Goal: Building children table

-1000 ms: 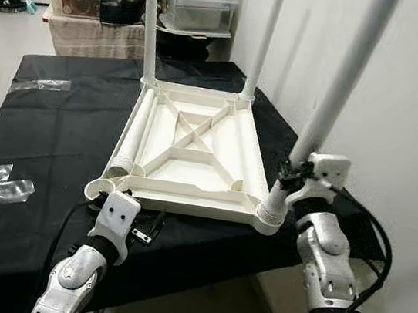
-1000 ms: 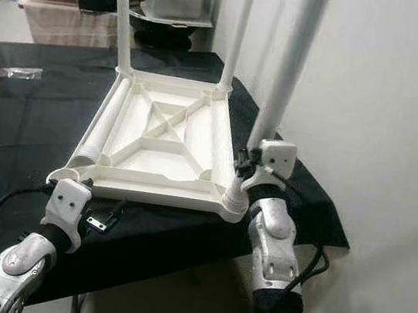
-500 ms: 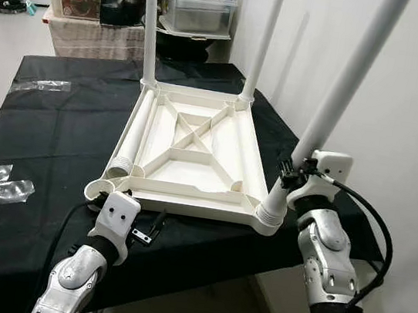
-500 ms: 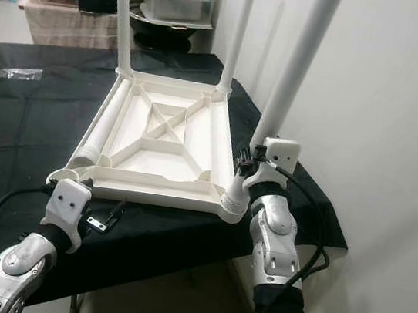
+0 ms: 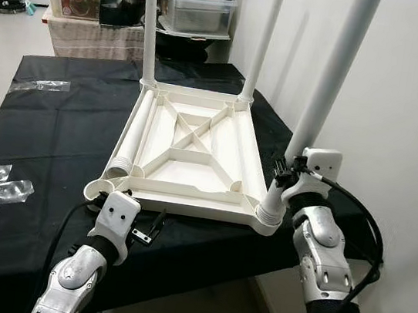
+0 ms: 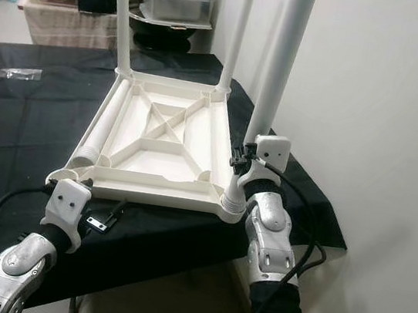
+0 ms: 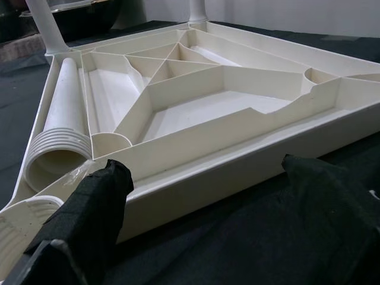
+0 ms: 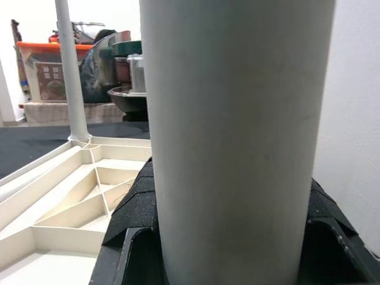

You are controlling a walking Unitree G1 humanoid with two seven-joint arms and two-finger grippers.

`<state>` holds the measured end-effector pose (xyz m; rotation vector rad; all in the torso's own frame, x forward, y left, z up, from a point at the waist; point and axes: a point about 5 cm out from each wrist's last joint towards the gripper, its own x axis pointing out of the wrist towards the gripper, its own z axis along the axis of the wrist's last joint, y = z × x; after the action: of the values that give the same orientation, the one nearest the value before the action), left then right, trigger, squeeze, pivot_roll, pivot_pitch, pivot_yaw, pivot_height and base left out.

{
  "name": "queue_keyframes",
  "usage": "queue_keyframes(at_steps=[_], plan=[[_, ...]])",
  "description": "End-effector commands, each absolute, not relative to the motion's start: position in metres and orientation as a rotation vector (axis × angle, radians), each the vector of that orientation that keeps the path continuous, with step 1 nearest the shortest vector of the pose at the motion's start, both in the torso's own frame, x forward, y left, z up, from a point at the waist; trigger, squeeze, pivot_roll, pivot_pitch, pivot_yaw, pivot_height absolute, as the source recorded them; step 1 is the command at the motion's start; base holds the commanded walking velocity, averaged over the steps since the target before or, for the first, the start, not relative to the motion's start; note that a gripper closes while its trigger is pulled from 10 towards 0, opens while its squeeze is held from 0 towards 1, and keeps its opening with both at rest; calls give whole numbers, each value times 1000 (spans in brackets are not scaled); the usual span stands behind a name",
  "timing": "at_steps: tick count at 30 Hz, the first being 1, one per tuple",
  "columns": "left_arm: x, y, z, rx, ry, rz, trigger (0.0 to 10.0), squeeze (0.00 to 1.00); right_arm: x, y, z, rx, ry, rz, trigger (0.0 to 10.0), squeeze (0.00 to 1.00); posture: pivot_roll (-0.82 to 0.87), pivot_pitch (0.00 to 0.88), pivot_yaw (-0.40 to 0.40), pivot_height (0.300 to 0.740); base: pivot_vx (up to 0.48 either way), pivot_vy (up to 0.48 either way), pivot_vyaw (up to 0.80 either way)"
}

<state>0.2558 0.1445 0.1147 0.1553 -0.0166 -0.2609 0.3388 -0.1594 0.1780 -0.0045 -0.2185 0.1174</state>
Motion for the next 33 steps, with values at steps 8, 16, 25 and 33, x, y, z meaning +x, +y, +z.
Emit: queue_keyframes(at_steps=[8,16,25,33], plan=[[254,144,111,160,-3,-261,10000,0,334,-151,135,26,8,156,10000,0,30,0,-78,740,0,0,0],[255,144,111,160,-4,-262,10000,0,332,-147,153,26,-99,316,10000,0,29,0,-78,740,0,0,0],[254,145,111,162,-2,-258,10000,0,329,-141,152,37,-108,429,10000,0,42,0,-81,740,0,0,0],[254,146,112,166,-1,-258,10000,0,334,-143,146,48,-73,375,10000,0,43,0,-77,740,0,0,0]])
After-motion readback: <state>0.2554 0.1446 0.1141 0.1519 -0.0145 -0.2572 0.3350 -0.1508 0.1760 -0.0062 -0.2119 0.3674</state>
